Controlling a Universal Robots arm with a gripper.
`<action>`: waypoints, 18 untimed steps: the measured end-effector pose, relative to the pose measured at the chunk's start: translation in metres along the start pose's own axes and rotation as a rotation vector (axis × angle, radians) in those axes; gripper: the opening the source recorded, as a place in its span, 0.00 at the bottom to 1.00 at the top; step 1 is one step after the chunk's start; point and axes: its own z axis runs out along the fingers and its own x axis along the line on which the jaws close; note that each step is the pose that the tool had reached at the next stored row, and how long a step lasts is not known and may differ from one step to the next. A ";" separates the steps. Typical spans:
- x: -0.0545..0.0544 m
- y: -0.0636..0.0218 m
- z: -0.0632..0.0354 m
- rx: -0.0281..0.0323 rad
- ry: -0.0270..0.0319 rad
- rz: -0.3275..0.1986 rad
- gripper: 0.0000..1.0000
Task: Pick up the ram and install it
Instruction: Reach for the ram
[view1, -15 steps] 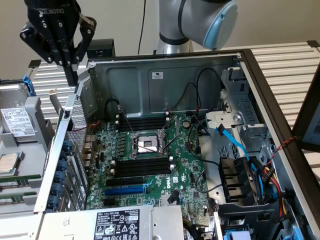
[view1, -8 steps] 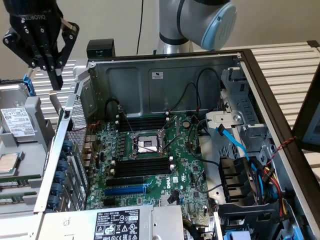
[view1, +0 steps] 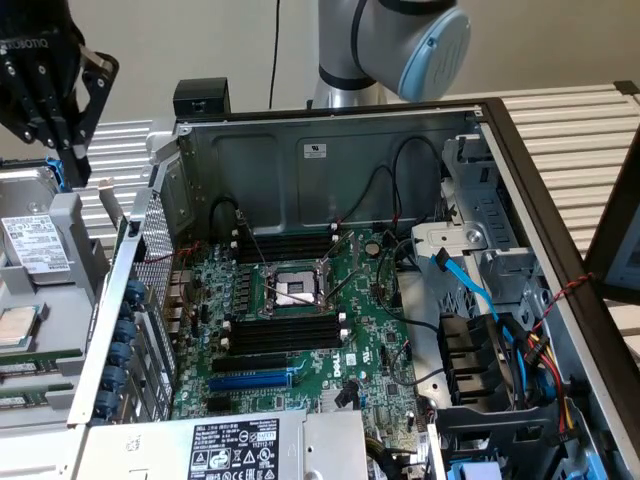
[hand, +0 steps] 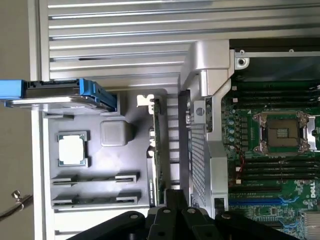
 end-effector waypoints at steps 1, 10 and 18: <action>0.005 0.0000 0.0007 0.0001 0.0001 0.000 0.10; 0.046 -0.0004 0.0070 0.0015 0.0015 0.000 0.10; 0.082 -0.0015 0.0126 0.0101 0.0042 0.000 0.10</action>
